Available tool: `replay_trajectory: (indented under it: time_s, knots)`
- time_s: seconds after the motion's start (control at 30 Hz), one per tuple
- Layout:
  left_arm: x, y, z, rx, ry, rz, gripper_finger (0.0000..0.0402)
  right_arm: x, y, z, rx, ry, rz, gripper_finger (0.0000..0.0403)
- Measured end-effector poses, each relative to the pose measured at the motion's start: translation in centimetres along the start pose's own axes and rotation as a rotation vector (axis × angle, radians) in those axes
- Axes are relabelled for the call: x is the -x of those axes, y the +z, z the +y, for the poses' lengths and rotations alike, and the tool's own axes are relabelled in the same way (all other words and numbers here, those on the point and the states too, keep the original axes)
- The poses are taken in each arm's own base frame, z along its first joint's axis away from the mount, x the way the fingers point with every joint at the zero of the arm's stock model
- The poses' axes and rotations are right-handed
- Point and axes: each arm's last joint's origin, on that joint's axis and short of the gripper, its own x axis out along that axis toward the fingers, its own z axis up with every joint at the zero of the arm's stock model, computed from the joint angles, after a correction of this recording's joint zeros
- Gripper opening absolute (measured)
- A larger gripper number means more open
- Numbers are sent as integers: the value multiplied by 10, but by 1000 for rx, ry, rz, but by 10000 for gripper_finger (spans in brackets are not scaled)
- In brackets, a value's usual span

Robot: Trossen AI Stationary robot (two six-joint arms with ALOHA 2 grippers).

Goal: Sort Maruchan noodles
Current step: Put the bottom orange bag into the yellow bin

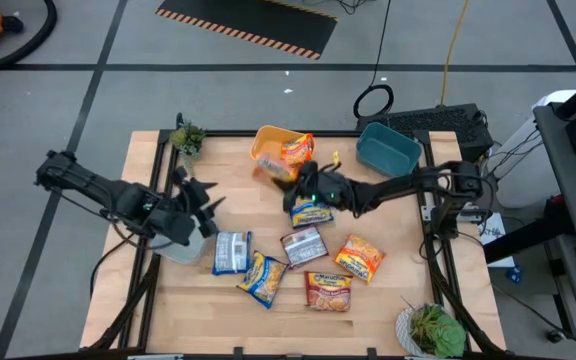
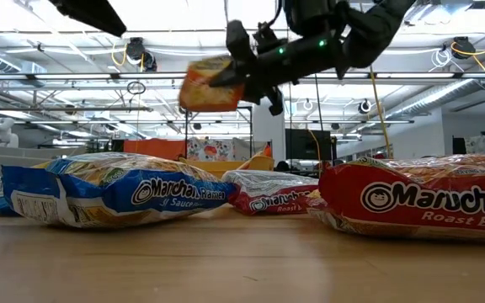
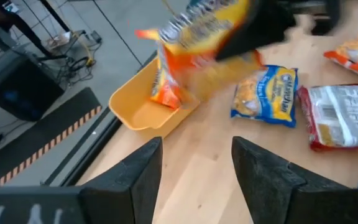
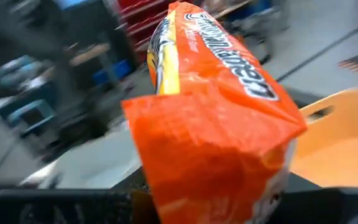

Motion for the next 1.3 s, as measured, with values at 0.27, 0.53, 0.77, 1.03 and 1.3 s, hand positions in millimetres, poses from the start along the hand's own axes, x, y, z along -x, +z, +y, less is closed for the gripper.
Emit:
replay_trajectory:
  time_s: [0.27, 0.53, 0.77, 1.03, 1.3]
  knots:
    - [6, -7, 22, -20, 66, 33, 200, -12, 20, -47, 8, -141, -34, 113]
    - [-2, -4, 30, 0, 131, 47, 200, -17, 34, -82, 26, -204, -38, 112]
    - [-7, -2, 35, 33, 171, 60, 200, -33, 66, -102, -1, -256, 202, 112]
    - [-9, -2, 37, 35, 183, 64, 200, -39, 113, -107, -57, -261, 262, 113]
    - [-10, 2, 35, -1, 168, 38, 200, -37, 108, -111, -136, -265, 337, 130]
